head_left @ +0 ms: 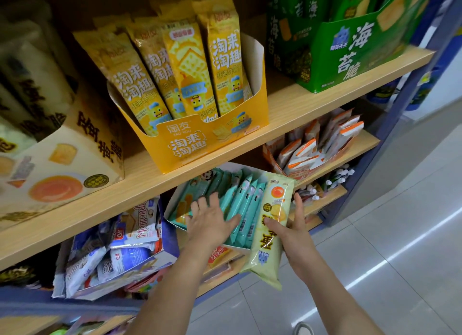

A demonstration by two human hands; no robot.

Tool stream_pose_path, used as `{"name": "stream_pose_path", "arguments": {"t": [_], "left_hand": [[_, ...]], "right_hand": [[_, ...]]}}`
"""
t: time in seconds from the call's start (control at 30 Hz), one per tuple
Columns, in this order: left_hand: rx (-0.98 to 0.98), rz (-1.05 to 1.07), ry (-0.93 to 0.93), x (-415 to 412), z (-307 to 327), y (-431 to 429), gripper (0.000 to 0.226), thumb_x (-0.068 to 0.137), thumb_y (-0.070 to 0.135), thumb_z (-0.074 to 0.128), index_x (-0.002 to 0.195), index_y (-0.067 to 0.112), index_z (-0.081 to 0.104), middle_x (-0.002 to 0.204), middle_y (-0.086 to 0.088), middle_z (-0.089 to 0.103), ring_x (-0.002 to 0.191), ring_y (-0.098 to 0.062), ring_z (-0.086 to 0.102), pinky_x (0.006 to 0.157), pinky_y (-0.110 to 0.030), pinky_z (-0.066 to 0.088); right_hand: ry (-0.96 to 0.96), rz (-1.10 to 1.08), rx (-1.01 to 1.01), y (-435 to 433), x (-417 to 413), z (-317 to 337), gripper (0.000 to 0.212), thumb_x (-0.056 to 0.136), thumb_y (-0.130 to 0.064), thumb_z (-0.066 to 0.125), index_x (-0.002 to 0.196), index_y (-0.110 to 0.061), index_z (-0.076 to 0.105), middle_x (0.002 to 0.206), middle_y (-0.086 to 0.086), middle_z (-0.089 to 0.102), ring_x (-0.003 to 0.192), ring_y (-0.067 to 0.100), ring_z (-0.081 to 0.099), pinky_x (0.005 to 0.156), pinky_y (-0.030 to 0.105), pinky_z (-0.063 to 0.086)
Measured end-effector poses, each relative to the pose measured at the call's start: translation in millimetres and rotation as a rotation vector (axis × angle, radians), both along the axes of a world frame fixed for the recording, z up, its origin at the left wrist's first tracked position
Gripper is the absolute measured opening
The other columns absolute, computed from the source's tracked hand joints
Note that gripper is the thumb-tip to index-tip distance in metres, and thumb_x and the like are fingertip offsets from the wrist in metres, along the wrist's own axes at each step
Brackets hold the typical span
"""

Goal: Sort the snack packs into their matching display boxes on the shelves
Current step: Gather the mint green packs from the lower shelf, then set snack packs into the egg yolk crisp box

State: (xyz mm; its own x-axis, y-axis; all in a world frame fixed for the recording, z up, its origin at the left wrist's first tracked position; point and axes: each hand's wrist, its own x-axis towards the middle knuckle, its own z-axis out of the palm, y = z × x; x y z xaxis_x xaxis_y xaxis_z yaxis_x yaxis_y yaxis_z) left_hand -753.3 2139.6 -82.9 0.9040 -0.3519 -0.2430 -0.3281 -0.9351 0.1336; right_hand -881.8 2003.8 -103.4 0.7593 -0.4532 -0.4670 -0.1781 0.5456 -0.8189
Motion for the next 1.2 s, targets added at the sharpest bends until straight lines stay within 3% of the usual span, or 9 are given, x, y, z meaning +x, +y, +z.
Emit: {"name": "stream_pose_path", "arguments": {"t": [0.1,0.2,0.37,0.53,0.73,0.9,0.97,1.1,1.2], "left_hand": [[-0.139,-0.102,-0.030,-40,7,18,0.053,0.091,0.062,0.048,0.135,0.033,0.045,0.125,0.001,0.045,0.111,-0.017,0.053,0.081,-0.032,0.049],[-0.041,-0.167,-0.012,-69,-5,29,0.044,0.091,0.066,0.044,0.118,0.035,0.058,0.114,0.001,0.047,0.091,-0.019,0.063,0.074,-0.031,0.054],[-0.146,-0.054,0.049,-48,-13,26,0.044,0.091,0.060,0.051,0.085,0.022,0.072,0.103,-0.001,0.052,0.082,-0.016,0.061,0.068,-0.027,0.044],[-0.259,0.026,0.030,-17,-10,38,0.020,0.086,0.037,0.064,0.077,0.020,0.069,0.104,0.001,0.050,0.082,-0.011,0.056,0.076,-0.025,0.044],[-0.296,0.110,0.028,28,1,37,0.020,0.090,0.021,0.057,0.089,0.012,0.075,0.096,-0.008,0.072,0.097,-0.026,0.065,0.081,-0.035,0.052],[-0.295,0.055,-0.013,10,27,39,0.031,0.097,0.029,0.051,0.123,0.018,0.065,0.124,-0.007,0.062,0.112,-0.023,0.060,0.092,-0.031,0.046],[-0.469,0.007,0.033,-13,47,48,0.027,0.100,0.035,0.048,0.118,0.025,0.067,0.124,0.005,0.060,0.110,-0.010,0.059,0.093,-0.027,0.047],[-0.851,-0.144,0.454,-70,96,77,0.038,0.088,0.055,0.062,0.121,0.036,0.060,0.108,0.018,0.068,0.098,0.007,0.063,0.087,-0.020,0.052],[-0.927,-0.133,0.321,-86,120,103,0.061,0.071,0.062,0.072,0.126,0.048,0.051,0.110,0.024,0.067,0.099,0.007,0.062,0.087,-0.017,0.048]], "right_hand": [[0.007,0.009,0.092,1,-3,5,0.052,0.087,-0.005,0.070,0.128,-0.032,0.054,0.106,0.008,0.075,0.092,0.028,0.074,0.076,0.044,0.059],[0.036,0.034,0.150,2,-7,6,0.034,0.090,-0.010,0.068,0.124,-0.011,0.062,0.106,0.011,0.075,0.091,0.027,0.073,0.071,0.037,0.057],[0.034,0.021,0.210,5,-7,5,0.035,0.089,-0.010,0.067,0.124,-0.006,0.060,0.103,0.012,0.075,0.087,0.026,0.073,0.067,0.036,0.057],[-0.026,0.075,0.235,14,-5,8,0.053,0.080,-0.009,0.071,0.129,-0.003,0.053,0.110,0.017,0.073,0.098,0.032,0.072,0.072,0.043,0.059],[-0.071,0.058,0.283,19,0,15,0.058,0.078,-0.006,0.072,0.132,-0.004,0.050,0.118,0.019,0.070,0.109,0.035,0.068,0.085,0.047,0.059],[-0.081,0.004,0.165,19,1,41,0.060,0.070,-0.011,0.078,0.126,-0.004,0.055,0.116,0.016,0.071,0.104,0.031,0.070,0.085,0.046,0.059],[-0.099,0.028,0.065,20,-3,60,0.060,0.066,-0.013,0.079,0.122,-0.006,0.058,0.112,0.013,0.073,0.100,0.028,0.072,0.083,0.043,0.058],[-0.200,0.142,-0.159,33,-10,109,0.069,0.055,-0.026,0.094,0.114,-0.008,0.062,0.102,0.012,0.075,0.092,0.023,0.073,0.075,0.034,0.057],[-0.295,0.238,-0.279,55,-8,150,0.070,0.050,-0.034,0.097,0.108,-0.010,0.065,0.096,0.011,0.076,0.086,0.019,0.074,0.065,0.025,0.057]]}}
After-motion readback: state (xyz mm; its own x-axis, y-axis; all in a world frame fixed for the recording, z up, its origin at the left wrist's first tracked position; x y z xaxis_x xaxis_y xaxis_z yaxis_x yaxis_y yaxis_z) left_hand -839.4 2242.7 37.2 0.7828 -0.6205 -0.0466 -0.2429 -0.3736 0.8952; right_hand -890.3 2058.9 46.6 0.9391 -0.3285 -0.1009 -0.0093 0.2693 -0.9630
